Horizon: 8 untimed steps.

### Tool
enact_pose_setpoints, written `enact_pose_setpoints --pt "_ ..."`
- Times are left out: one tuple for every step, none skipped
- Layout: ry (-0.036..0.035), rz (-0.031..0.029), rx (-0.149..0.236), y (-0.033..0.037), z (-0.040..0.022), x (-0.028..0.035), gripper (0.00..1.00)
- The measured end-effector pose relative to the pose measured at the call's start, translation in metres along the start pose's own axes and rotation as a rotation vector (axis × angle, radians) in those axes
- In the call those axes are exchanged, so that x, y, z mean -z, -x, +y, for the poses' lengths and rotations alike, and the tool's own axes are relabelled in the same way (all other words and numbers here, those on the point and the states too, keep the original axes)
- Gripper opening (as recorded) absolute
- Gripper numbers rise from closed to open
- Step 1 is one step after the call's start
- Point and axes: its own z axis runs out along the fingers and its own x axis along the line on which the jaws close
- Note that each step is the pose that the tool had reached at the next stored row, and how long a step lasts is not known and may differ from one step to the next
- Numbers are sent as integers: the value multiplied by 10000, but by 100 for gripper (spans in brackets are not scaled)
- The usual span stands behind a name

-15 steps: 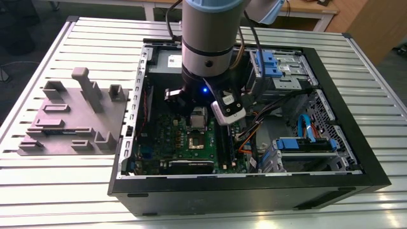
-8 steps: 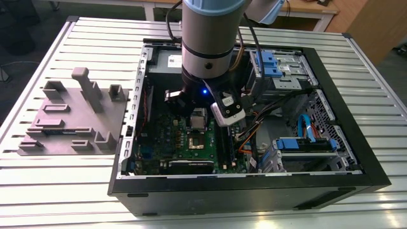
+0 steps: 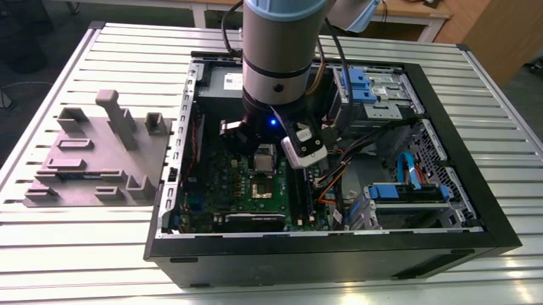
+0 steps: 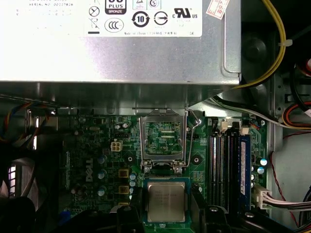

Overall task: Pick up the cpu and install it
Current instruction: 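Place the cpu into insertion slot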

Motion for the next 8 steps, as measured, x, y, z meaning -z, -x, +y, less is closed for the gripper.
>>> enact_pose_setpoints --pt "-3 0 0 0 0 0 47" --pt "0 -2 0 1 1 -7 47" --pt "-1 -2 0 1 0 -15 47" --pt "-5 0 0 0 -2 -27 47" --pt "-6 1 1 0 -9 -43 47" --pt "-10 6 1 1 -20 -57 47" --pt "-8 9 1 1 -30 -74 47" --pt "-4 8 0 1 -37 -93 47"
